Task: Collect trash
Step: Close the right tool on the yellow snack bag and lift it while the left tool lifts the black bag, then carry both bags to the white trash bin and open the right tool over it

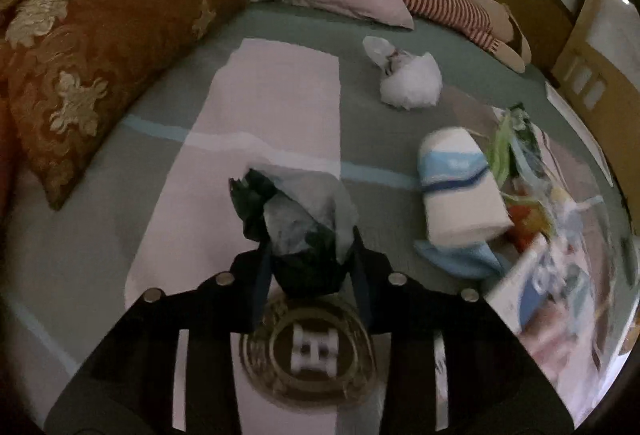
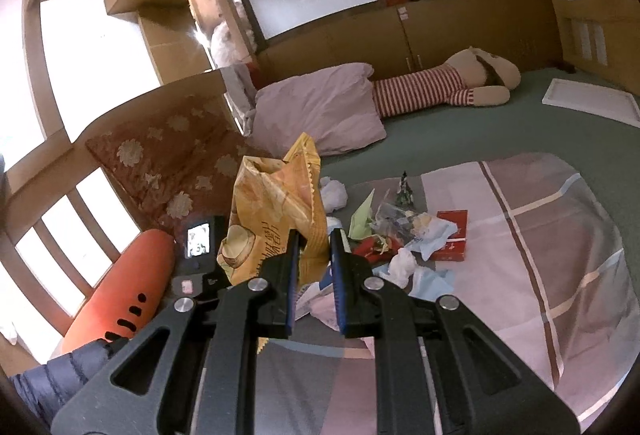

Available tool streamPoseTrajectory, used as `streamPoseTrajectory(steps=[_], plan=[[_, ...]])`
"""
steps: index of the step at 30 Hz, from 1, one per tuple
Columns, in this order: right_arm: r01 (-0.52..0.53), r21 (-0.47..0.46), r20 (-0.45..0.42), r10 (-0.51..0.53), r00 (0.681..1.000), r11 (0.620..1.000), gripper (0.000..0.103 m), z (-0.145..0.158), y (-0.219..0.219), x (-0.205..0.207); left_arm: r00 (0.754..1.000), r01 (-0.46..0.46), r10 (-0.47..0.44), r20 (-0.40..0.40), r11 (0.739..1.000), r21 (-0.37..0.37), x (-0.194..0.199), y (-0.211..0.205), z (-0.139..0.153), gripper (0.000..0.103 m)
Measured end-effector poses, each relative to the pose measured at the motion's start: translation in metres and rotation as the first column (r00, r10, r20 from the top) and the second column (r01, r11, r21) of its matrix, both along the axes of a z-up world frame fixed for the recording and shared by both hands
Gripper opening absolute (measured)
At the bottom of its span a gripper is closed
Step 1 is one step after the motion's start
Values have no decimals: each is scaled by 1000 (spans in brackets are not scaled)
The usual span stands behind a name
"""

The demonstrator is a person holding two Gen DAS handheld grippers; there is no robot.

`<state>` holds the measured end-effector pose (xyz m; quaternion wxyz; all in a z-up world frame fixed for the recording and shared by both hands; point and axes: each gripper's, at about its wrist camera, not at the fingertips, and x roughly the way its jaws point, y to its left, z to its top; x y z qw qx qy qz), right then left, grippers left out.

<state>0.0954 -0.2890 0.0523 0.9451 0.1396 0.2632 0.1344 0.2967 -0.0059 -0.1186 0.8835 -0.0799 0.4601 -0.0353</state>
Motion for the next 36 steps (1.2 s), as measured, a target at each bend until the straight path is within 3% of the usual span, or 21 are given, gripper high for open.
streamPoseTrajectory(steps=[6, 9, 12, 14, 18, 24, 36], plan=[[-14, -37, -5, 13, 1000, 999, 16, 1, 6, -8, 987, 89, -102, 125, 991, 103, -84, -13, 83, 34], [-14, -37, -8, 14, 1000, 999, 16, 5, 6, -17, 960, 125, -145, 237, 987, 99, -156, -22, 141, 35], [-11, -74, 0, 11, 1000, 997, 16, 10, 11, -31, 940, 123, -148, 308, 987, 100, -211, -28, 165, 35], [-19, -96, -3, 19, 1000, 995, 16, 7, 17, -47, 932, 122, -147, 331, 988, 97, -248, -29, 167, 35], [-29, -110, -31, 26, 999, 994, 16, -9, 28, -77, 944, 128, -139, 299, 990, 56, -282, -27, 145, 35], [-52, -151, -48, 46, 998, 987, 16, -22, 45, -84, 949, 134, -161, 272, 984, 114, -281, -36, 131, 36], [-41, -159, -61, 31, 998, 986, 16, -27, 45, -81, 958, 105, -127, 257, 990, 99, -271, -26, 125, 38]])
